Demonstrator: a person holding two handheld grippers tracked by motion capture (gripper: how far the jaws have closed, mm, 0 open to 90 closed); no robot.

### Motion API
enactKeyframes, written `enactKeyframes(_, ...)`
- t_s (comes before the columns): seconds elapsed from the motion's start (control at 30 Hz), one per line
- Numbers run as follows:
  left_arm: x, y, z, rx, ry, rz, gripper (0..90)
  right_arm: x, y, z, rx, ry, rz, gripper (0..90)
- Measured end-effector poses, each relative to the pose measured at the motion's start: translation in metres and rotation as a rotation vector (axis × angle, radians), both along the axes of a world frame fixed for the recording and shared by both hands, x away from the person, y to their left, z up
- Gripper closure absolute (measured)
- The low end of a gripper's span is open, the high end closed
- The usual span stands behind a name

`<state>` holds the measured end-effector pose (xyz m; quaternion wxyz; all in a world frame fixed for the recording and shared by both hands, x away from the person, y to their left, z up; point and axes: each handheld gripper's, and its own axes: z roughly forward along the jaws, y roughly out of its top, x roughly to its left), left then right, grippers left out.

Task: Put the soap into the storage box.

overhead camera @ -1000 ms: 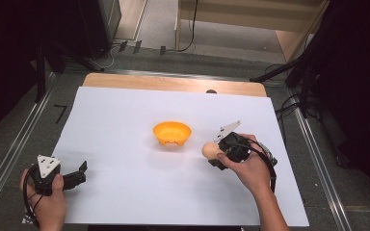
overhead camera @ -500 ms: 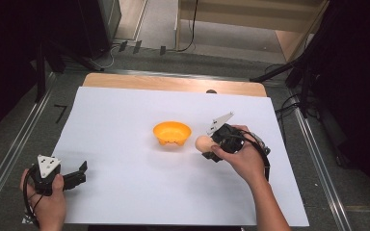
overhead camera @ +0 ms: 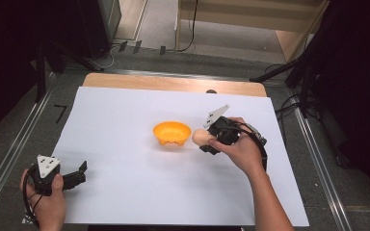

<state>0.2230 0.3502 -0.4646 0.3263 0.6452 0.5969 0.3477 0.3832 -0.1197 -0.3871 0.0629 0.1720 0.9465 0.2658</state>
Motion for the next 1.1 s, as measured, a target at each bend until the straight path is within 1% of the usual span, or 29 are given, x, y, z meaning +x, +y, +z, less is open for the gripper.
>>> enactKeyframes(0.07, 0.000, 0.000, 0.000, 0.001, -0.001, 0.000, 0.0, 0.002, 0.003, 0.002, -0.006, -0.007, 0.003, 33.2)
enactKeyframes(0.2, 0.000, 0.000, 0.000, 0.003, -0.002, -0.004, 0.0, 0.007, 0.008, 0.005, -0.014, -0.024, 0.026, 33.2)
enactKeyframes(0.3, 0.000, 0.000, 0.000, 0.001, -0.002, -0.003, 0.0, 0.012, 0.012, 0.006, -0.014, -0.017, 0.031, 33.2)
enactKeyframes(0.53, 0.000, 0.000, 0.000, 0.000, -0.001, -0.006, 0.1, 0.022, 0.023, 0.006, -0.026, -0.021, 0.060, 33.2)
enactKeyframes(0.6, 0.000, 0.000, 0.000, 0.001, 0.000, -0.008, 0.1, 0.024, 0.025, 0.007, -0.026, -0.010, 0.060, 33.2)
enactKeyframes(0.67, 0.000, 0.000, 0.000, -0.003, 0.002, -0.008, 0.1, 0.027, 0.028, 0.007, -0.032, -0.015, 0.070, 33.2)
enactKeyframes(0.73, 0.000, 0.000, 0.000, -0.003, 0.002, -0.009, 0.1, 0.030, 0.031, 0.008, -0.029, -0.013, 0.080, 33.2)
enactKeyframes(0.9, 0.000, 0.000, 0.000, -0.002, 0.002, -0.012, 0.1, 0.036, 0.038, 0.008, -0.012, -0.014, 0.084, 33.2)
enactKeyframes(0.97, 0.000, 0.000, 0.000, -0.003, 0.003, -0.012, 0.1, 0.039, 0.042, 0.008, -0.020, -0.022, 0.088, 33.2)
enactKeyframes(1.1, 0.000, 0.000, 0.000, -0.004, 0.003, -0.012, 0.1, 0.043, 0.050, 0.007, -0.022, -0.011, 0.111, 33.2)
